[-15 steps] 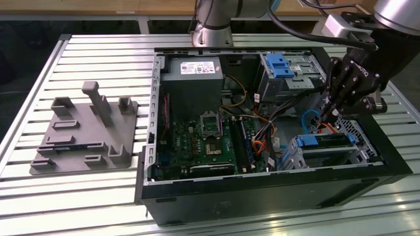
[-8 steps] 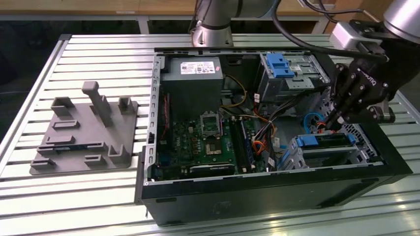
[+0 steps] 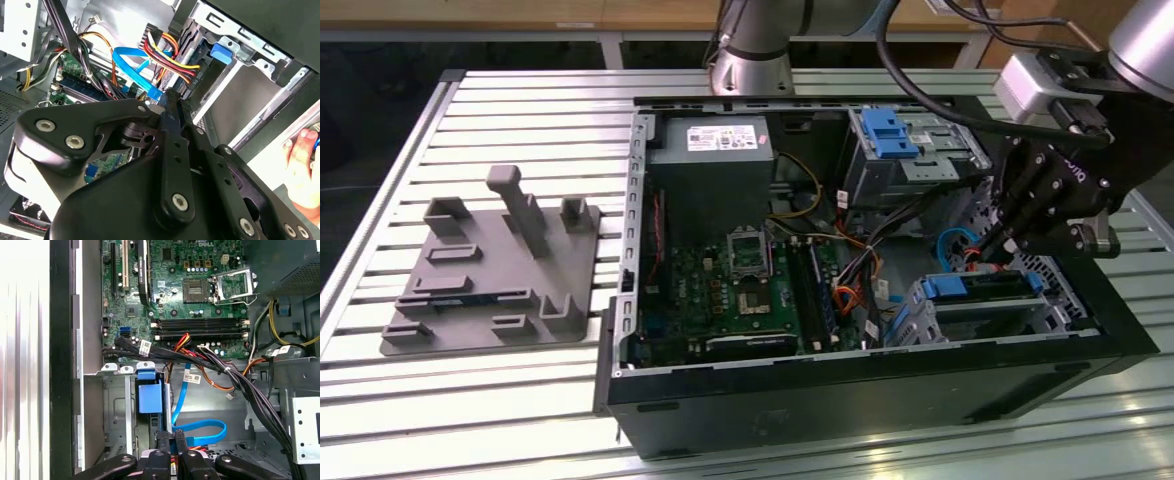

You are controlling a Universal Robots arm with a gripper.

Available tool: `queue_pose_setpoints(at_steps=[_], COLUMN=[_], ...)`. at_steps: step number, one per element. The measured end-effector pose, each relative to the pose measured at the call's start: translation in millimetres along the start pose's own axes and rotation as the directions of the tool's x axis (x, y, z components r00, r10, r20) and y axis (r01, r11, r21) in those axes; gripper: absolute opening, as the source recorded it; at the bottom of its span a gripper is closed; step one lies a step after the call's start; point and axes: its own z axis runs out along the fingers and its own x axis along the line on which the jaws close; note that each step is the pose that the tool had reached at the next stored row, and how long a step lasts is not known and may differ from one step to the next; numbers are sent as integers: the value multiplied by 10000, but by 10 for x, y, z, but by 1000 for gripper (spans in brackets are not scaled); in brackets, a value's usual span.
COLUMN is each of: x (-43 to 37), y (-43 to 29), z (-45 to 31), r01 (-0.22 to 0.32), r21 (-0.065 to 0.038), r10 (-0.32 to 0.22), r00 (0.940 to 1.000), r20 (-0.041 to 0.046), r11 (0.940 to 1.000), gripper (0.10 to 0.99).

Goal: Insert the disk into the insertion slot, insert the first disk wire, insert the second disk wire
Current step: 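Insert the second disk wire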

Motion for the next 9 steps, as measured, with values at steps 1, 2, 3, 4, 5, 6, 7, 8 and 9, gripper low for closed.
queue_pose_setpoints(at_steps=[1,2,3,4,5,6,7,8,9], x=[0,0,0,1,2,4,6,10,17], y=[0,0,-1,-6,-14,-18,-20,-21,-22], z=[0,0,0,1,1,3,6,8,11], r01=[0,-1,-1,-1,-1,0,-2,-4,-9], r21=[0,0,0,0,0,0,0,0,0], r10=[0,1,1,1,1,0,2,4,9], r00=[10000,10000,10000,10000,10000,10000,10000,10000,10000], r20=[0,0,-1,-1,-1,0,1,0,0], r11=[10000,10000,10000,10000,10000,10000,10000,10000,10000], gripper=[157,157,157,157,157,157,157,157,157])
